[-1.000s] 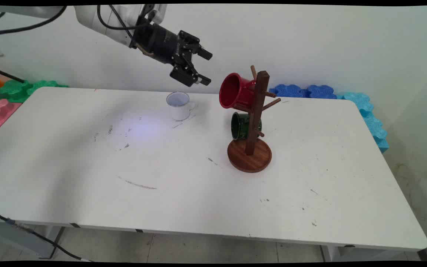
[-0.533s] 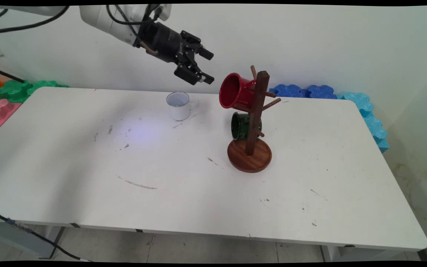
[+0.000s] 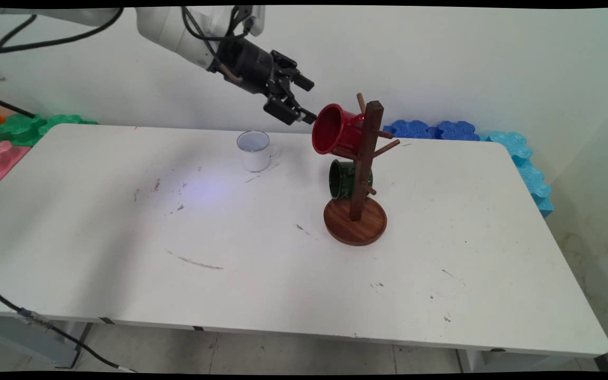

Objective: Pick up the red mug from the rack, then place the picked object on the table

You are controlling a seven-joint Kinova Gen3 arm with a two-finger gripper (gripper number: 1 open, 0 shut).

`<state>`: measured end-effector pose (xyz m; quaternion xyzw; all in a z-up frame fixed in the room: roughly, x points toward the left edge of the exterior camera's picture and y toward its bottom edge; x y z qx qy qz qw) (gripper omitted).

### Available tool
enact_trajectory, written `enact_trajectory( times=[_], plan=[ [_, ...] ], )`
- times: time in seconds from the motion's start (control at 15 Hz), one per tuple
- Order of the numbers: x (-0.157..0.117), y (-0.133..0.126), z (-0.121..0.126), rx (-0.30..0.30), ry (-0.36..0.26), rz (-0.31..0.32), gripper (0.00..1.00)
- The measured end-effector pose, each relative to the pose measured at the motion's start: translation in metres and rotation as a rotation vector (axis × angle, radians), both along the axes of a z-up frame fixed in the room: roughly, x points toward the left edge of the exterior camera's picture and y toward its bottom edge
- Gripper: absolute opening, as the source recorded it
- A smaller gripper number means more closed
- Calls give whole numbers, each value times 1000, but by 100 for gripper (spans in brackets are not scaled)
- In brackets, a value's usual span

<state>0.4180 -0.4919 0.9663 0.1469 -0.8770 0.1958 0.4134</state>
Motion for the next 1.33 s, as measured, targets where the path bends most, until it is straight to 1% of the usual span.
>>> enact_trajectory(
  times=[0.6, 0.67, 1.0, 1.33],
  plan=[
    [-23, -19, -15, 13, -6, 3, 100],
    [-25, -21, -16, 14, -6, 3, 0],
    [-32, -28, -19, 18, -8, 4, 0],
    [-34, -33, -19, 9, -11, 8, 0]
  ],
)
